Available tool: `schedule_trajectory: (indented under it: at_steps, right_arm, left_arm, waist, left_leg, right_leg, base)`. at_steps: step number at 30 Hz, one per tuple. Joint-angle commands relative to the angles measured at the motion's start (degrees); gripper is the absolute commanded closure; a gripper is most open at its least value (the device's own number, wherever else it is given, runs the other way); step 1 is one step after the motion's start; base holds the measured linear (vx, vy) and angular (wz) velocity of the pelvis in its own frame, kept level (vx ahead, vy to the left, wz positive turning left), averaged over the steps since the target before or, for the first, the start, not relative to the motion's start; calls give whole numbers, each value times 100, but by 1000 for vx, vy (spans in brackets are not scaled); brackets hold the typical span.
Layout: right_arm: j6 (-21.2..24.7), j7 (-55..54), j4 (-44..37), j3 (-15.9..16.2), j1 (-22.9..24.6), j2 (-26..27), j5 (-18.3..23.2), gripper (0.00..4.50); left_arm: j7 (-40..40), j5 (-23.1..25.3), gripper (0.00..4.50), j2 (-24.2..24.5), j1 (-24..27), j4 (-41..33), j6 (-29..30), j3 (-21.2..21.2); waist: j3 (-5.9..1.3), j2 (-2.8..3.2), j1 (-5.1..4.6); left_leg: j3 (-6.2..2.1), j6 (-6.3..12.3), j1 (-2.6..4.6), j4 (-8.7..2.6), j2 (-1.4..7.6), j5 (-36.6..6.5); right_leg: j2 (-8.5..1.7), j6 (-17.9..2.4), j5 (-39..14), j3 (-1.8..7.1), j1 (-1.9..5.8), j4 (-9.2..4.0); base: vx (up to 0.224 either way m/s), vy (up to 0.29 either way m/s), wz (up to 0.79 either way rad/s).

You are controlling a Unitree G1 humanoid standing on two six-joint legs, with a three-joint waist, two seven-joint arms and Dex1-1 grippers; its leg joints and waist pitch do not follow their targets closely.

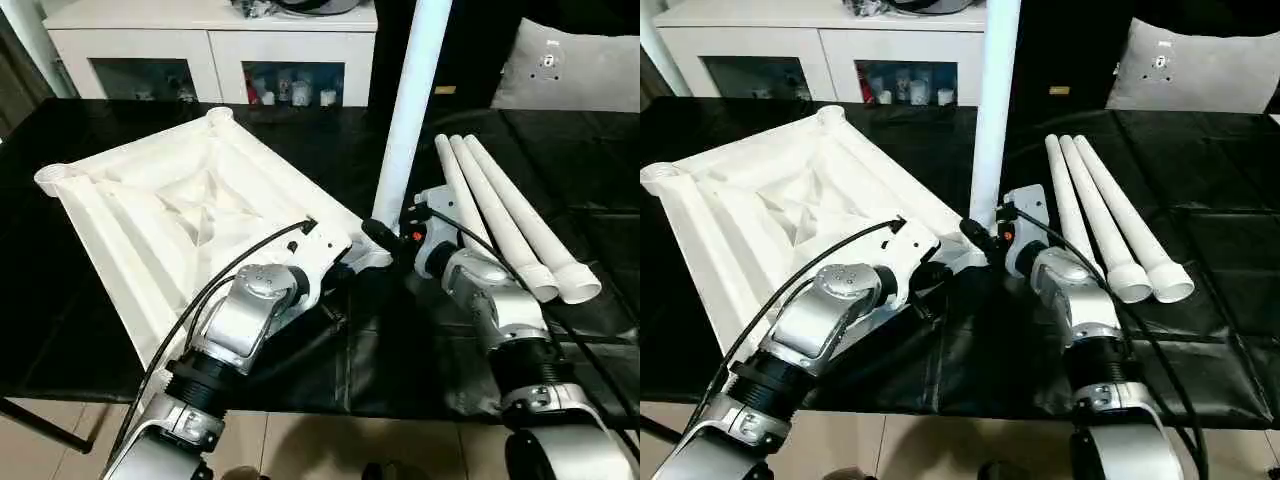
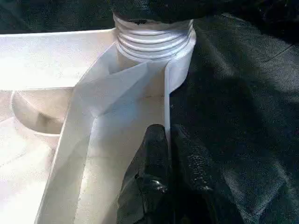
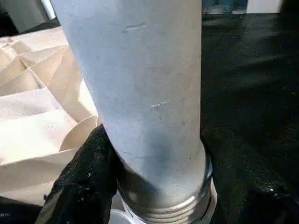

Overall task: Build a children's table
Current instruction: Rotate leg to tighten

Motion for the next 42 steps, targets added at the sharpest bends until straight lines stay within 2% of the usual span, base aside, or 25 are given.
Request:
schedule_trajectory:
  at_steps: [1,2,4,8,10,11,13,16,19,21,29,31,35,36,40,42]
  right_arm:
    - [182,-4,258,218,144,177,-65,199]
    - [123,-29,279,215,134,174,-71,199]
    - [149,-17,296,90,114,198,63,148]
    - [29,25,235,3,120,151,82,115]
    - [-150,181,156,-15,169,61,98,98]
    - [-264,380,32,-16,253,-75,125,89]
    - [-345,501,-40,-8,317,-188,125,70]
    - [-440,830,-241,8,443,-361,186,37]
    - [-539,1129,-412,44,536,-526,217,25]
    - [-761,1681,-590,110,636,-886,234,12]
    - [-984,3076,-710,347,606,-1737,217,12]
    - [-1036,3469,-722,492,582,-1982,159,12]
    - [-1109,3809,-737,636,579,-2126,152,12]
    - [-1297,4173,-730,809,575,-2250,100,12]
    - [-1348,4423,-605,1012,513,-2315,-43,12]
    - [-1325,4507,-503,1106,445,-2292,-88,12]
  left_arm:
    - [-16,-49,450,-98,-197,-528,-126,-49]
    - [20,-12,450,-65,-211,-530,-110,-65]
    - [86,52,450,23,-239,-492,-259,-112]
    - [-96,51,450,160,-233,-428,-477,-166]
    - [-248,71,450,294,-202,-355,-614,-213]
    - [-353,62,450,402,-189,-255,-741,-197]
    - [-407,43,450,482,-194,-188,-816,-192]
    - [-522,9,450,612,-213,-94,-931,-206]
    - [-667,5,450,725,-235,6,-1067,-239]
    - [-1043,-28,450,937,-262,192,-1399,-333]
    - [-1986,-129,450,1354,-309,517,-2191,-515]
    - [-2443,-244,450,1479,-298,588,-2486,-590]
    - [-2792,-306,450,1583,-270,571,-2694,-673]
    - [-3123,-382,450,1671,-237,522,-2848,-733]
    - [-3443,-460,450,1735,-227,495,-2930,-777]
    - [-3601,-504,450,1758,-247,532,-2992,-795]
  waist:
    - [-426,-38,64]
    - [-424,-38,63]
    - [-433,-37,63]
    - [-449,-23,67]
    - [-482,-5,105]
    - [-483,-8,91]
    - [-492,-6,129]
    - [-479,-11,198]
    - [-479,-20,220]
    - [-474,-22,230]
    - [-478,-50,293]
    - [-482,-53,346]
    - [-484,-53,396]
    - [-489,-54,424]
    - [-477,-52,492]
    - [-480,-56,492]
  left_leg:
    - [118,486,-106,-350,23,-666]
    - [119,479,-104,-351,21,-686]
    - [115,474,-103,-353,24,-678]
    - [110,473,-105,-345,33,-602]
    - [96,490,-103,-334,53,-448]
    - [106,505,-113,-327,56,-405]
    - [107,549,-108,-318,61,-374]
    - [115,548,-105,-323,62,-475]
    - [113,522,-101,-325,66,-506]
    - [116,525,-97,-325,59,-544]
    - [122,597,-98,-311,62,-540]
    - [120,630,-83,-309,79,-501]
    - [128,642,-79,-306,100,-498]
    - [121,634,-76,-304,106,-526]
    - [133,609,-66,-309,121,-566]
    - [130,574,-70,-312,120,-596]
  right_leg:
    - [-328,-968,-1725,159,489,-489]
    - [-328,-954,-1770,158,489,-496]
    - [-336,-926,-1809,160,490,-491]
    - [-339,-989,-1622,167,488,-471]
    - [-346,-1094,-1253,165,495,-425]
    - [-340,-1138,-1115,174,493,-408]
    - [-337,-1246,-853,169,501,-380]
    - [-348,-1217,-1005,168,502,-401]
    - [-349,-1135,-1076,175,507,-402]
    - [-345,-1098,-1174,171,501,-414]
    - [-345,-1083,-1319,166,498,-418]
    - [-351,-1092,-1305,170,485,-407]
    - [-354,-1155,-1243,173,469,-386]
    - [-360,-1161,-1271,162,468,-378]
    - [-366,-1165,-1367,176,450,-381]
    - [-365,-1155,-1402,175,453,-381]
  base:
    - [0,0,0]
    - [0,0,0]
    - [0,0,0]
    - [0,0,0]
    - [0,0,0]
    - [0,0,0]
    - [0,0,0]
    - [0,0,0]
    - [0,0,0]
    - [0,0,0]
    - [0,0,0]
    - [0,0,0]
    - [0,0,0]
    - [0,0,0]
    - [0,0,0]
    - [0,0,0]
